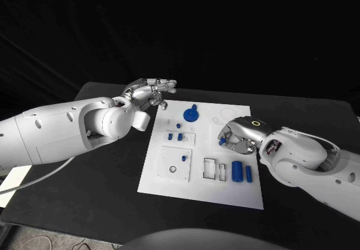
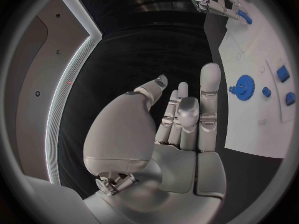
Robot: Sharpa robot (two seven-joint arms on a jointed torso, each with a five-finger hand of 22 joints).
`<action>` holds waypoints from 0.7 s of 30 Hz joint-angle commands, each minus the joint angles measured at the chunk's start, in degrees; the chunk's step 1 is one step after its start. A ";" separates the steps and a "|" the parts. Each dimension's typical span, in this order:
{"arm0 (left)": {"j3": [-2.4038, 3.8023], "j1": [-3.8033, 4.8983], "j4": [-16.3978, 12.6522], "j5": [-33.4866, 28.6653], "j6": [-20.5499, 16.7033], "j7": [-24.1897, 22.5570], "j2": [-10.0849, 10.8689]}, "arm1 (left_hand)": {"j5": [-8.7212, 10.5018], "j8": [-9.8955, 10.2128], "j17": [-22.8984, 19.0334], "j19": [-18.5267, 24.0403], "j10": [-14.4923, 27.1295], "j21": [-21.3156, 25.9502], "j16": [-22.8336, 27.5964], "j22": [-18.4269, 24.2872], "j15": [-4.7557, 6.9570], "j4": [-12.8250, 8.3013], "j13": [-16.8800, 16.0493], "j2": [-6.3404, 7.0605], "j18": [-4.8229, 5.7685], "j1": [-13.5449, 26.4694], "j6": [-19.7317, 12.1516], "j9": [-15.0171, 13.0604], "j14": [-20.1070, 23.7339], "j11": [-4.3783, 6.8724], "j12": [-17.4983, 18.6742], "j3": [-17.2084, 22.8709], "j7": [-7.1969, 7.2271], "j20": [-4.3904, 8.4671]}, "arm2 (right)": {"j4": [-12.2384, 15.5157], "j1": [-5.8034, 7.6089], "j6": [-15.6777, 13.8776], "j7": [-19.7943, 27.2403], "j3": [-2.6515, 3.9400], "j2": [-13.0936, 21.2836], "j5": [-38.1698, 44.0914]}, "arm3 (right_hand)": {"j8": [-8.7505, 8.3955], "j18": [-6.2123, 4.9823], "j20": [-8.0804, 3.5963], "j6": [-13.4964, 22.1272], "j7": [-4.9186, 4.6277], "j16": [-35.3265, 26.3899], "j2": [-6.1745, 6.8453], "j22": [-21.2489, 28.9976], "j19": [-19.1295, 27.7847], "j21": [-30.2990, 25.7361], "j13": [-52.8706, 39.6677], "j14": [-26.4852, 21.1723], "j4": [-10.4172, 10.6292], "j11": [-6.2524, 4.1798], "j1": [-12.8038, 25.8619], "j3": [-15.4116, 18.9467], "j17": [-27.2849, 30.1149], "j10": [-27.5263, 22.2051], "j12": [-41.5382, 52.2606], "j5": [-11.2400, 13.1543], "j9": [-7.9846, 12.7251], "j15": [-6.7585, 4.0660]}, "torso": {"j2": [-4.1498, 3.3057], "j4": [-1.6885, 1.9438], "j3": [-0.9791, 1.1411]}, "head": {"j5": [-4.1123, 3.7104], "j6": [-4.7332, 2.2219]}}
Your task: Assemble the parts on the task board
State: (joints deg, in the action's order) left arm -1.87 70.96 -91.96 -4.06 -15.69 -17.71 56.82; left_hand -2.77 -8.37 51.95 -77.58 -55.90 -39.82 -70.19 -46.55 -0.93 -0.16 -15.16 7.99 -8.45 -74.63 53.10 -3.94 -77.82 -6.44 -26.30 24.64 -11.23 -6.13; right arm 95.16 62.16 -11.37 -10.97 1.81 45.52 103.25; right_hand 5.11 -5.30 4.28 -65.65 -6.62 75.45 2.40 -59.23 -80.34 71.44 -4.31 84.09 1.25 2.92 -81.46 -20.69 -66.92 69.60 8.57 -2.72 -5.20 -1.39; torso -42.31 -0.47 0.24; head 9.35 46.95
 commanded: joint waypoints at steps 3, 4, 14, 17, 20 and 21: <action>0.02 0.03 -0.09 0.34 0.98 -0.30 -0.09 | -0.19 -0.38 -0.04 0.22 0.66 0.35 0.01 0.03 -0.23 0.04 -0.10 -0.14 -0.79 -0.08 -0.52 -0.01 0.19 0.02 -0.35 -0.40 0.13 -0.33 | 0.10 -0.13 -1.36 -0.75 -0.04 -0.24 2.24 | 0.74 -0.47 -0.53 -1.21 0.19 0.34 -1.36 -0.28 -0.08 0.42 0.01 2.07 -0.47 -0.18 -0.89 -1.25 -0.23 1.28 -0.58 -0.10 -0.70 -0.55 | 0.01 0.08 -0.03 | -0.02 0.02; 0.02 0.03 -0.09 0.34 0.98 -0.30 -0.08 | -0.19 -0.38 -0.04 0.22 0.66 0.35 0.01 0.03 -0.23 0.04 -0.10 -0.14 -0.79 -0.08 -0.52 -0.01 0.19 0.02 -0.35 -0.40 0.13 -0.33 | 0.14 -0.14 -1.63 -0.86 -0.04 -0.27 2.34 | 0.78 -0.46 -0.55 -1.31 0.21 0.37 -1.34 -0.30 -0.10 0.43 -0.01 2.07 -0.51 -0.21 -0.84 -1.34 -0.27 1.44 -0.62 -0.10 -0.75 -0.57 | 0.01 0.06 -0.01 | -0.01 0.04; 0.02 0.03 -0.09 0.34 0.90 -0.35 -0.02 | -0.19 -0.45 -0.06 0.26 0.76 0.47 -0.01 0.12 -0.24 0.00 -0.12 -0.17 -0.81 -0.15 -0.59 -0.02 0.21 0.02 -0.46 -0.41 0.12 -0.34 | 1.37 -0.23 -4.31 -1.05 -0.03 0.07 2.34 | 0.86 -0.42 -0.62 -1.51 0.21 0.51 -1.28 -0.53 -0.19 0.57 -0.05 2.11 -0.50 -0.24 -0.48 -1.66 -0.47 1.90 -0.86 -0.12 -0.93 -0.62 | 0.03 0.02 0.01 | 0.00 -0.01; 0.02 0.03 -0.07 0.34 0.85 -0.37 0.01 | -0.19 -0.45 -0.06 0.26 0.76 0.47 -0.01 0.12 -0.24 0.00 -0.12 -0.17 -0.81 -0.15 -0.59 -0.02 0.21 0.02 -0.46 -0.41 0.12 -0.34 | 2.15 -0.24 -4.84 -1.00 0.00 0.46 1.85 | 0.85 -0.41 -0.63 -1.55 0.19 0.50 -1.02 -0.53 -0.21 0.57 -0.04 2.11 -0.45 -0.20 -0.13 -1.68 -0.45 2.00 -1.08 -0.09 -1.01 -0.61 | 0.04 0.02 -0.02 | -0.01 0.02; 0.02 0.03 -0.06 0.34 0.85 -0.36 0.01 | -0.19 -0.45 -0.06 0.26 0.76 0.47 -0.01 0.12 -0.24 0.00 -0.12 -0.17 -0.81 -0.15 -0.59 -0.02 0.21 0.02 -0.46 -0.41 0.12 -0.34 | 2.92 -0.20 -5.13 -1.02 0.04 0.87 1.47 | 0.84 -0.41 -0.63 -1.55 0.18 0.50 -0.93 -0.50 -0.20 0.56 -0.03 2.10 -0.40 -0.19 0.04 -1.69 -0.44 2.03 -1.18 -0.08 -1.05 -0.60 | 0.09 -0.01 -0.04 | -0.06 0.00; 0.02 0.03 -0.06 0.34 0.84 -0.35 0.01 | -0.19 -0.45 -0.06 0.26 0.76 0.47 -0.01 0.12 -0.24 0.00 -0.12 -0.17 -0.81 -0.15 -0.59 -0.02 0.21 0.02 -0.46 -0.41 0.12 -0.34 | 3.26 -0.17 -5.16 -1.06 0.06 1.08 1.33 | 0.81 -0.41 -0.63 -1.53 0.18 0.50 -0.82 -0.54 -0.22 0.58 -0.02 2.10 -0.36 -0.18 0.19 -1.70 -0.44 2.03 -1.30 -0.08 -1.07 -0.59 | 0.10 -0.02 -0.05 | -0.08 -0.02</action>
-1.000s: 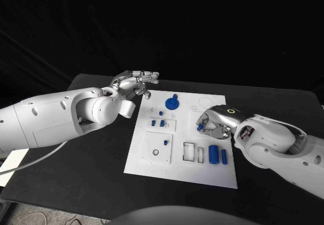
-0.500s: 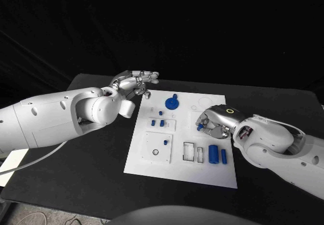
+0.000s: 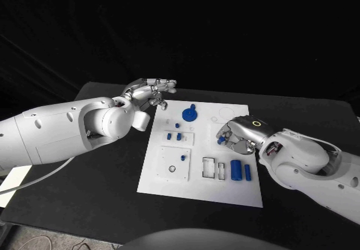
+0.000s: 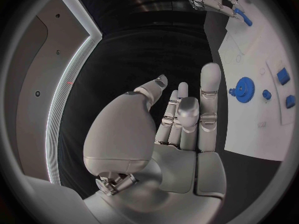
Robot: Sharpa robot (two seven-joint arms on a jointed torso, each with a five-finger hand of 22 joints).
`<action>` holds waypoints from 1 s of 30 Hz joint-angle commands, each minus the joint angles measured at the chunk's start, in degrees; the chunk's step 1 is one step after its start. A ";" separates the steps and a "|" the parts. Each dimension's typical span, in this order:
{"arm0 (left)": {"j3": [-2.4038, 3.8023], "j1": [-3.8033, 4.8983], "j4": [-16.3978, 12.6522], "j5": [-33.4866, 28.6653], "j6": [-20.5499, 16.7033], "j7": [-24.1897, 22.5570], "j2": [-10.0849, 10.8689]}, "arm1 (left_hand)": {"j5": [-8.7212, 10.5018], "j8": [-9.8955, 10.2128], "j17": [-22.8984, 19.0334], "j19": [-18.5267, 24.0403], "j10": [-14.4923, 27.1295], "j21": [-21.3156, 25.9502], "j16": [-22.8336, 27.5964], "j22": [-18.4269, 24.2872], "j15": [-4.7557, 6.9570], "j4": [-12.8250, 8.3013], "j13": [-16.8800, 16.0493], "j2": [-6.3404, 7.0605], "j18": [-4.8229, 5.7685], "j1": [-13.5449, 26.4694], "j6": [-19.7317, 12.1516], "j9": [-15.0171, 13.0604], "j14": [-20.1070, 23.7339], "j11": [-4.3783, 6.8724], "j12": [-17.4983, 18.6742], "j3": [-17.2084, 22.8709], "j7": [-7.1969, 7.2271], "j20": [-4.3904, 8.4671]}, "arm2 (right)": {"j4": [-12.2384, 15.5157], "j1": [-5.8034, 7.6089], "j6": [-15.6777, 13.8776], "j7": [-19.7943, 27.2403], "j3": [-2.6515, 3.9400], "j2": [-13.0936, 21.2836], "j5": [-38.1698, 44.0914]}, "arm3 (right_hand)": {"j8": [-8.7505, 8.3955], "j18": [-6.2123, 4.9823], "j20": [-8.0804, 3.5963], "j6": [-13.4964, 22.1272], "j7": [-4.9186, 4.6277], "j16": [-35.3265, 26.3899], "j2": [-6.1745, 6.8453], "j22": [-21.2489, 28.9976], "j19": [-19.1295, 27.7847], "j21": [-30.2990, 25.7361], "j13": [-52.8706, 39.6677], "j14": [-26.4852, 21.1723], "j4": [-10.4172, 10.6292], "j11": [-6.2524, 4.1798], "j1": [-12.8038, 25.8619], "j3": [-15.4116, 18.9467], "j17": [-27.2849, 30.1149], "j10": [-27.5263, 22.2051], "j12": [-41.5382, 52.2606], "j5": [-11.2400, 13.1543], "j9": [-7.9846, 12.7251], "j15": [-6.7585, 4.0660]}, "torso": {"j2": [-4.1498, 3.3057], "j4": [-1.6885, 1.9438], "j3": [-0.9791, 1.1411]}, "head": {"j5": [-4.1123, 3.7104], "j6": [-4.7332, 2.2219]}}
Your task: Assemble the parts on the task board
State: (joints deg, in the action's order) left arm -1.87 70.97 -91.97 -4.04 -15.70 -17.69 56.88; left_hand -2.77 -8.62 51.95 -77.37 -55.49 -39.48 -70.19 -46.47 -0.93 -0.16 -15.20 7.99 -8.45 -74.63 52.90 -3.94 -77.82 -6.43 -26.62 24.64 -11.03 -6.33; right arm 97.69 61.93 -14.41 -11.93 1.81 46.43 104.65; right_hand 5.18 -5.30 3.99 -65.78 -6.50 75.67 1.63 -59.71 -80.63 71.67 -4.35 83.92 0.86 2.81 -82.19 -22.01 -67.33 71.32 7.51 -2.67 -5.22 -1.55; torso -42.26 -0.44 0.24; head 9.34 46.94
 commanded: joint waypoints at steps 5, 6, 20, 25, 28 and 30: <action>0.02 0.03 -0.03 0.32 0.87 -0.27 -0.05 | -0.19 -0.20 -0.06 0.06 0.35 0.12 -0.01 0.05 -0.24 0.00 -0.08 -0.16 -0.81 -0.15 -0.39 -0.02 0.21 0.02 -0.13 -0.41 -0.08 -0.14 | 1.56 0.21 -2.06 -0.19 0.12 0.80 -0.36 | 0.67 -0.40 -0.34 -1.32 0.05 0.26 0.20 -0.05 0.07 0.34 0.06 2.26 0.08 -0.03 1.20 -0.38 0.00 0.25 -0.50 -0.12 -1.09 -0.41 | 0.03 -0.07 0.00 | -0.10 -0.08; 0.02 0.03 -0.03 0.32 0.87 -0.26 -0.05 | -0.19 -0.20 -0.06 0.06 0.35 0.12 -0.01 0.05 -0.24 0.00 -0.08 -0.16 -0.81 -0.15 -0.39 -0.02 0.21 0.02 -0.13 -0.41 -0.08 -0.14 | 1.75 0.23 -2.03 -0.21 0.13 0.94 -0.44 | 0.65 -0.40 -0.34 -1.31 0.05 0.27 0.26 -0.02 0.08 0.32 0.06 2.26 0.10 -0.02 1.29 -0.39 -0.01 0.26 -0.57 -0.12 -1.10 -0.40 | 0.02 -0.06 0.01 | -0.11 -0.10; 0.02 0.03 0.06 0.32 0.82 -0.16 -0.07 | -0.19 -0.28 -0.25 0.13 0.49 0.35 0.07 0.24 -0.25 -0.06 -0.11 -0.15 -0.85 -0.22 -0.49 -0.02 0.30 0.00 -0.27 -0.46 -0.10 -0.16 | 9.36 1.61 -1.82 -0.46 0.79 4.13 -3.09 | 0.63 -0.38 -0.33 -1.35 0.06 0.39 0.50 -0.15 0.04 0.39 0.07 2.29 0.24 -0.01 1.68 -0.39 -0.20 0.38 -0.80 -0.11 -1.18 -0.38 | 0.09 -0.11 -0.04 | 0.01 -0.35; 0.02 0.03 0.21 0.32 0.90 -0.17 -0.35 | -0.19 -0.28 -0.25 0.13 0.49 0.35 0.07 0.24 -0.25 -0.06 -0.11 -0.15 -0.85 -0.22 -0.49 -0.02 0.30 0.00 -0.27 -0.46 -0.10 -0.16 | 11.29 1.75 -1.64 -0.02 0.86 2.39 -3.38 | 0.62 -0.38 -0.33 -1.35 0.05 0.38 0.53 -0.15 0.04 0.39 0.07 2.28 0.26 -0.01 1.74 -0.39 -0.18 0.40 -0.83 -0.11 -1.19 -0.38 | 0.03 -0.01 0.00 | 0.29 -0.33; 0.02 0.02 0.24 0.32 0.94 -0.19 -0.47 | -0.19 -0.30 -0.27 0.14 0.52 0.37 0.07 0.25 -0.26 -0.07 -0.11 -0.15 -0.86 -0.22 -0.52 -0.02 0.31 -0.01 -0.30 -0.47 -0.10 -0.16 | 11.58 1.50 -1.54 0.33 0.86 0.89 -3.26 | 0.62 -0.38 -0.33 -1.35 0.05 0.40 0.53 -0.13 0.05 0.38 0.07 2.29 0.27 -0.01 1.75 -0.39 -0.21 0.40 -0.84 -0.11 -1.19 -0.38 | -0.02 0.07 -0.01 | 0.39 -0.32; 0.02 0.02 0.25 0.32 0.96 -0.21 -0.52 | -0.19 -0.34 -0.34 0.17 0.63 0.43 0.10 0.30 -0.27 -0.08 -0.12 -0.15 -0.87 -0.23 -0.60 -0.02 0.36 -0.03 -0.38 -0.51 -0.13 -0.17 | 11.35 1.27 -1.39 0.57 0.84 -0.14 -3.22 | 0.62 -0.38 -0.33 -1.35 0.05 0.40 0.53 -0.13 0.05 0.38 0.07 2.29 0.27 -0.01 1.76 -0.39 -0.22 0.40 -0.84 -0.11 -1.19 -0.38 | 0.02 0.01 -0.03 | 0.87 -0.31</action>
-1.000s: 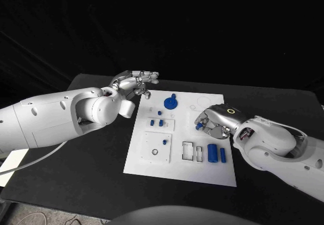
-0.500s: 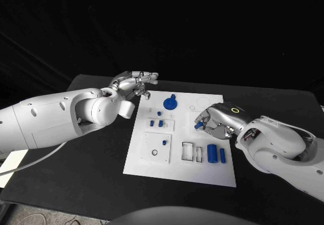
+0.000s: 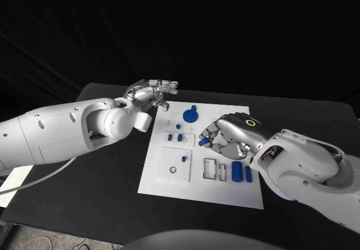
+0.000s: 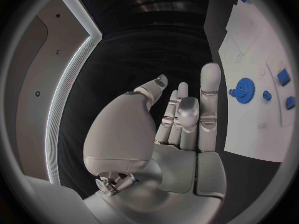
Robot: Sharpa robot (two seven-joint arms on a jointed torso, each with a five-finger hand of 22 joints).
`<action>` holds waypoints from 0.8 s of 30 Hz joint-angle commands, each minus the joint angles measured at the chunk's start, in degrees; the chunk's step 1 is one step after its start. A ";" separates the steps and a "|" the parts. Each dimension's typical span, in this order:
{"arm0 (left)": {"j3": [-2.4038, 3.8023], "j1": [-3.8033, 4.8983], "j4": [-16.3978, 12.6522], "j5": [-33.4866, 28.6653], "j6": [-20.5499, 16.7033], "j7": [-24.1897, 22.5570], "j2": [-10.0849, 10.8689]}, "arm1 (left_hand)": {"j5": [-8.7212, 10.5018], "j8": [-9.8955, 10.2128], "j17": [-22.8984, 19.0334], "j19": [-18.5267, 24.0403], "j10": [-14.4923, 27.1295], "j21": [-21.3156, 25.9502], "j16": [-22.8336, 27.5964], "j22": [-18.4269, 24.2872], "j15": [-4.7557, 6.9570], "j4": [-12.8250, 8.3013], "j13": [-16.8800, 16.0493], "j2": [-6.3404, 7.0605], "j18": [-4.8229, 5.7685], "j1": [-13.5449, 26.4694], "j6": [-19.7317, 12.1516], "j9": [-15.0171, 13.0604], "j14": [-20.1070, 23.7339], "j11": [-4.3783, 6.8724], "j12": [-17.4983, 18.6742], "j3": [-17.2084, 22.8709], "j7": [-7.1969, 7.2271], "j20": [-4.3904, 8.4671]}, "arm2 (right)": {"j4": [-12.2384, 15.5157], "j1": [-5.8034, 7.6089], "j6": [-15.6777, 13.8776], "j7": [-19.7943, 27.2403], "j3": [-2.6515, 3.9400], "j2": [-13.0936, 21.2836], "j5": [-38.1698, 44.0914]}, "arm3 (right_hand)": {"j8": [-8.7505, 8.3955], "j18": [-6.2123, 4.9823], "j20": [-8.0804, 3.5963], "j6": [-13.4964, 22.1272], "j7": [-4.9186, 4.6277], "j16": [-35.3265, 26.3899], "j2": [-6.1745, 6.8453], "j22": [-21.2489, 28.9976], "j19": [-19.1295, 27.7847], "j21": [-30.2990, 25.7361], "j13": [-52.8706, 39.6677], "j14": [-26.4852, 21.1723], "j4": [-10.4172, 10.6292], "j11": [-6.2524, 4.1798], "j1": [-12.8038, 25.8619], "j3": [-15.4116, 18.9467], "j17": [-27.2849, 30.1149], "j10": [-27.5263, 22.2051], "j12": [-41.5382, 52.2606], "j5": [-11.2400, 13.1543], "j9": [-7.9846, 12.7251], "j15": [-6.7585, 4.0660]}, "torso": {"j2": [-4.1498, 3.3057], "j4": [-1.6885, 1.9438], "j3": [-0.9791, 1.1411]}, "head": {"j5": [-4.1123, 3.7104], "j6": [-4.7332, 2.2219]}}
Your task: Assemble the parts on the task board
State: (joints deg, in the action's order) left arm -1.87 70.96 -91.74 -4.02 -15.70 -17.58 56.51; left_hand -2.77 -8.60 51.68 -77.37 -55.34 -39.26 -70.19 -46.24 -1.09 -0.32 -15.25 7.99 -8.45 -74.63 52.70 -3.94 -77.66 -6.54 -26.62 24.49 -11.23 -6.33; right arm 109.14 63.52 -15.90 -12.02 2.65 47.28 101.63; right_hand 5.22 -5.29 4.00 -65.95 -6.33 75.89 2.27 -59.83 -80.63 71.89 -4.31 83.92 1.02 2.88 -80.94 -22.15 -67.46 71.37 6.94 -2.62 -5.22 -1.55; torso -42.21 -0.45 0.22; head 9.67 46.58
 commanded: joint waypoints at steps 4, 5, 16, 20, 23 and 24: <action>0.02 0.02 0.01 0.29 0.97 -0.33 -0.21 | -0.19 -0.36 -0.08 0.17 0.48 0.21 0.10 0.07 -0.11 0.08 -0.08 -0.15 -0.87 -0.23 -0.39 -0.02 0.19 0.08 -0.38 -0.35 0.07 -0.18 | -1.14 -1.07 0.45 1.21 -0.18 -3.37 -0.15 | 0.55 -0.41 -0.33 -1.16 -0.15 0.17 -0.06 0.12 0.08 0.08 0.03 2.28 0.11 -0.07 0.56 -0.25 -0.06 0.36 -0.33 -0.16 -1.20 -0.38 | -0.09 0.02 -0.02 | 1.18 0.37; 0.02 0.02 0.02 0.29 0.97 -0.33 -0.23 | -0.19 -0.36 -0.08 0.17 0.48 0.21 0.10 0.07 -0.11 0.08 -0.08 -0.15 -0.87 -0.23 -0.39 -0.02 0.19 0.08 -0.38 -0.35 0.07 -0.18 | -1.43 -1.30 0.52 1.37 -0.26 -4.02 -0.11 | 0.55 -0.41 -0.33 -1.16 -0.15 0.17 -0.06 0.12 0.08 0.08 0.03 2.28 0.11 -0.07 0.56 -0.25 -0.06 0.36 -0.33 -0.16 -1.20 -0.38 | -0.09 0.02 -0.03 | 1.28 0.38; 0.02 0.02 0.17 0.29 0.95 -0.42 -0.53 | -0.19 -0.36 -0.08 0.17 0.48 0.21 0.10 0.07 -0.11 0.08 -0.08 -0.15 -0.87 -0.23 -0.39 -0.02 0.19 0.08 -0.38 -0.35 0.07 -0.18 | -4.44 -4.38 1.50 3.02 -1.62 -10.09 1.54 | 0.51 -0.43 -0.33 -1.11 -0.17 0.15 -0.03 0.21 0.11 0.02 0.04 2.28 0.08 -0.07 0.54 -0.30 -0.03 0.33 -0.41 -0.17 -1.20 -0.38 | -0.14 0.02 -0.02 | 2.21 1.04; 0.02 0.03 0.19 0.29 0.92 -0.45 -0.58 | -0.19 -0.36 -0.08 0.17 0.48 0.21 0.10 0.07 -0.11 0.08 -0.08 -0.15 -0.87 -0.23 -0.39 -0.02 0.19 0.08 -0.38 -0.35 0.07 -0.18 | -6.18 -5.44 1.94 3.47 -2.05 -11.92 1.64 | 0.50 -0.44 -0.33 -1.10 -0.18 0.16 -0.04 0.27 0.13 -0.01 0.04 2.28 0.07 -0.07 0.54 -0.31 -0.04 0.33 -0.43 -0.17 -1.20 -0.38 | -0.17 -0.01 0.01 | 2.48 1.32; 0.02 0.03 0.16 0.29 0.92 -0.43 -0.61 | -0.19 -0.36 -0.08 0.17 0.48 0.21 0.10 0.07 -0.11 0.08 -0.08 -0.15 -0.87 -0.23 -0.39 -0.02 0.19 0.08 -0.38 -0.35 0.07 -0.18 | -7.64 -5.96 2.42 3.70 -2.37 -13.12 1.62 | 0.47 -0.44 -0.32 -1.06 -0.21 0.15 -0.08 0.28 0.13 -0.02 0.05 2.27 0.08 -0.04 0.57 -0.36 -0.03 0.32 -0.49 -0.18 -1.21 -0.38 | -0.15 0.08 -0.02 | 2.58 1.50; 0.02 0.03 0.15 0.29 0.92 -0.42 -0.62 | -0.19 -0.36 -0.08 0.17 0.48 0.21 0.10 0.07 -0.11 0.08 -0.08 -0.15 -0.87 -0.23 -0.39 -0.02 0.19 0.08 -0.38 -0.35 0.07 -0.18 | -8.04 -6.07 2.56 3.73 -2.46 -13.41 1.63 | 0.47 -0.44 -0.32 -1.06 -0.21 0.15 -0.08 0.28 0.13 -0.02 0.05 2.27 0.08 -0.04 0.57 -0.36 -0.03 0.32 -0.49 -0.18 -1.21 -0.38 | -0.17 0.09 -0.03 | 2.59 1.51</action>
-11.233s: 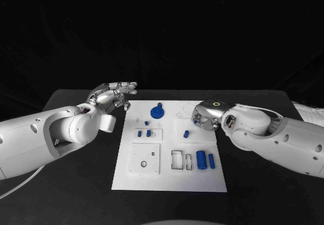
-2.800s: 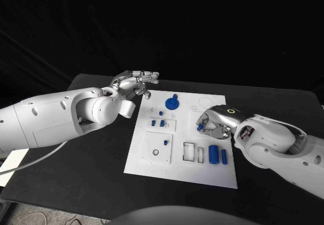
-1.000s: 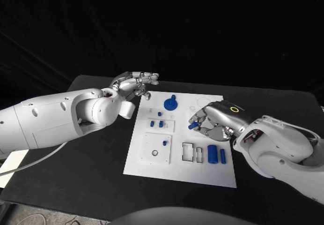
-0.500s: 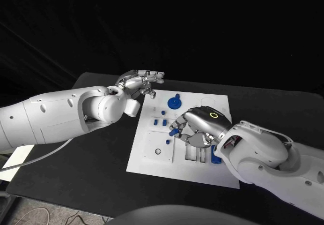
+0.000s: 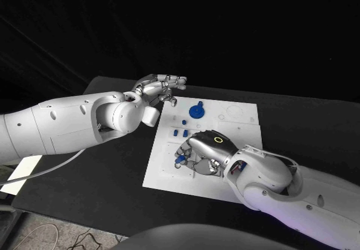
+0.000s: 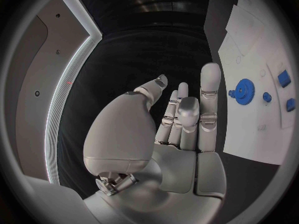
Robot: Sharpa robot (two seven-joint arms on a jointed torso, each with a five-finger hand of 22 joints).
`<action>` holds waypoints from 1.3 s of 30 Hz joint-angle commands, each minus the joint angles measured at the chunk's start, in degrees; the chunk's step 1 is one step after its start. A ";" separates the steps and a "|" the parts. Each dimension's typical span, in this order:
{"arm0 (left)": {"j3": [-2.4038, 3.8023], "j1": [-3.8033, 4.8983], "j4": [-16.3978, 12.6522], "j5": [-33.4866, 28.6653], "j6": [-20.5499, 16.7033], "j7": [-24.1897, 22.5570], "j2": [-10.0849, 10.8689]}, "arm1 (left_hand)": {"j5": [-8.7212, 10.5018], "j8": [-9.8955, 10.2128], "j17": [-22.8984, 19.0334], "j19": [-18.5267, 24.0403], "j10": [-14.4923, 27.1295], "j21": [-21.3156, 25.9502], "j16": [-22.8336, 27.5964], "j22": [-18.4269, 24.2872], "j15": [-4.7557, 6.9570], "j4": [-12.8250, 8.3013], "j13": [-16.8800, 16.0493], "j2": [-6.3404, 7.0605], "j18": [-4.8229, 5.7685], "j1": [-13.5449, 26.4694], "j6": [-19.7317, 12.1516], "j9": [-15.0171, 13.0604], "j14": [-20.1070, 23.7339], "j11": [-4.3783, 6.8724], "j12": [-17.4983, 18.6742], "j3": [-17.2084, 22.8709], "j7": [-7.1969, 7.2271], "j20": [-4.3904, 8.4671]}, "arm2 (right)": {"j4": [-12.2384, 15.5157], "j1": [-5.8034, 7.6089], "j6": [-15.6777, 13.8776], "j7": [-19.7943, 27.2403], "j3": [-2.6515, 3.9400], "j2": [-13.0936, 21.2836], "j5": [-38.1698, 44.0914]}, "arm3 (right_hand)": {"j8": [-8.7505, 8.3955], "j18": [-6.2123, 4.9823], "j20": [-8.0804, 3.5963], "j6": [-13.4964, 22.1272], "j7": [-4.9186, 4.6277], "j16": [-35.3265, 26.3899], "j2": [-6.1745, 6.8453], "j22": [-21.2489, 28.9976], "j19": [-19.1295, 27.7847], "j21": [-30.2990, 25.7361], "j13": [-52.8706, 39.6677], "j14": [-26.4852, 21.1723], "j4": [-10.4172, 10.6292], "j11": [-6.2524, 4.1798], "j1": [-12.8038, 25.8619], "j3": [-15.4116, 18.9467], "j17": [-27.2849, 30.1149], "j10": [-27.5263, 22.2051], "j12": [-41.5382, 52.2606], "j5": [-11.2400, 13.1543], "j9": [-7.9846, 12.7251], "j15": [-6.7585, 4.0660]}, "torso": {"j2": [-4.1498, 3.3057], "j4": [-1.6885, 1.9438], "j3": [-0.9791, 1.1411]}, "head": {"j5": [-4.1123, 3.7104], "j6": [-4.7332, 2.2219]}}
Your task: Assemble the parts on the task board
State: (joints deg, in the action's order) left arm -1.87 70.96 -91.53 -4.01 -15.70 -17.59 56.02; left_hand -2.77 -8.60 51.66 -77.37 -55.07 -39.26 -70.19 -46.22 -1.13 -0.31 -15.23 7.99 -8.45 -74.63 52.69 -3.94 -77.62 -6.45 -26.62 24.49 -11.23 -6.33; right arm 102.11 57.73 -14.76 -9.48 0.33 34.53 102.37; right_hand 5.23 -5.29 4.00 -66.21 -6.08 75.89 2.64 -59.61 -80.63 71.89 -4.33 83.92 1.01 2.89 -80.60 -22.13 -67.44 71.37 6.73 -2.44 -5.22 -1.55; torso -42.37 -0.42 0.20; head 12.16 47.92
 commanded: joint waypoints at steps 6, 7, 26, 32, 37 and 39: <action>0.03 0.04 -0.11 0.29 0.92 -0.42 -0.14 | -0.19 -0.36 -0.05 0.17 0.22 0.22 0.10 0.05 -0.08 0.08 -0.09 -0.15 -0.87 -0.23 -0.38 -0.02 0.16 -0.02 -0.38 -0.35 0.08 -0.18 | -2.60 -0.70 1.89 1.20 -0.43 -1.80 1.23 | 0.43 -0.46 -0.32 -0.76 -0.50 0.14 -0.45 0.13 0.16 -0.06 0.07 2.27 0.10 -0.03 0.25 -0.42 -0.03 0.28 -0.35 -0.37 -1.21 -0.36 | -0.01 0.02 0.01 | 0.33 0.42; 0.03 0.04 -0.13 0.29 0.93 -0.42 -0.14 | -0.19 -0.36 -0.05 0.17 0.22 0.22 0.10 0.05 -0.08 0.08 -0.09 -0.15 -0.87 -0.23 -0.38 -0.02 0.16 -0.02 -0.38 -0.35 0.08 -0.18 | -2.79 -0.74 1.95 1.16 -0.45 -1.93 1.30 | 0.43 -0.46 -0.32 -0.76 -0.50 0.14 -0.45 0.13 0.16 -0.06 0.07 2.27 0.10 -0.03 0.25 -0.42 -0.03 0.28 -0.35 -0.37 -1.21 -0.36 | 0.00 0.01 0.02 | 0.36 0.44; 0.03 0.05 -0.29 0.29 0.87 -0.49 -0.15 | -0.19 -0.36 -0.05 0.17 0.22 0.22 0.10 0.05 -0.08 0.08 -0.09 -0.15 -0.87 -0.23 -0.38 -0.02 0.16 -0.02 -0.38 -0.35 0.08 -0.18 | -5.20 -0.92 3.99 -0.13 -0.63 -3.19 3.23 | 0.34 -0.45 -0.30 -0.65 -0.59 0.13 -0.46 0.12 0.16 -0.06 0.09 2.26 0.09 0.03 0.30 -0.50 -0.01 0.24 -0.51 -0.37 -1.21 -0.33 | 0.07 -0.03 -0.02 | 0.42 0.73; 0.04 0.05 -0.32 0.29 0.84 -0.50 -0.10 | -0.19 -0.36 -0.05 0.17 0.22 0.22 0.10 0.05 -0.08 0.08 -0.09 -0.15 -0.87 -0.23 -0.38 -0.02 0.16 -0.02 -0.38 -0.35 0.08 -0.18 | -5.50 -0.92 5.09 -0.56 -0.68 -3.37 3.46 | 0.30 -0.45 -0.29 -0.60 -0.64 0.14 -0.47 0.12 0.16 -0.07 0.09 2.26 0.11 0.07 0.37 -0.53 -0.02 0.23 -0.59 -0.37 -1.22 -0.30 | 0.08 -0.07 0.01 | 0.49 0.78; 0.04 0.06 -0.38 0.29 0.78 -0.49 -0.09 | -0.19 -0.36 -0.05 0.17 0.22 0.22 0.10 0.05 -0.08 0.08 -0.09 -0.15 -0.87 -0.23 -0.38 -0.02 0.16 -0.02 -0.38 -0.35 0.08 -0.18 | -5.77 -0.91 6.43 -1.26 -0.79 -3.83 3.83 | 0.23 -0.46 -0.25 -0.52 -0.69 0.07 -0.40 0.22 0.21 -0.13 0.09 2.23 0.21 0.14 0.62 -0.49 0.09 0.23 -0.74 -0.35 -1.24 -0.24 | 0.04 -0.06 0.00 | 0.53 0.83; 0.04 0.06 -0.38 0.29 0.78 -0.50 -0.11 | -0.19 -0.36 -0.05 0.17 0.22 0.22 0.10 0.05 -0.08 0.08 -0.09 -0.15 -0.87 -0.23 -0.38 -0.02 0.16 -0.02 -0.38 -0.35 0.08 -0.18 | -5.85 -0.91 6.67 -1.46 -0.83 -4.03 3.99 | 0.18 -0.47 -0.23 -0.45 -0.72 0.02 -0.33 0.32 0.25 -0.20 0.09 2.21 0.25 0.17 0.76 -0.47 0.15 0.21 -0.84 -0.34 -1.25 -0.21 | 0.05 -0.06 0.01 | 0.46 0.82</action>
State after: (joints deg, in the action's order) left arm -1.86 70.98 -91.76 -4.00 -15.71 -17.61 56.00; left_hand -2.77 -8.60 51.67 -77.37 -55.08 -39.27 -70.19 -46.24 -1.13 -0.31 -15.26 7.99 -8.45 -74.63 52.69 -3.94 -77.62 -6.45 -26.62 24.49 -11.23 -6.33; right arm 96.46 56.92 -10.45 -9.76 -0.38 30.58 105.11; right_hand 5.38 -5.29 4.00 -66.12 -6.17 75.88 2.94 -59.35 -80.62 71.89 -4.25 83.92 1.17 2.92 -80.10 -22.29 -67.36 71.40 6.13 -2.62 -5.23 -1.55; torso -42.29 -0.48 0.20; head 12.69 48.73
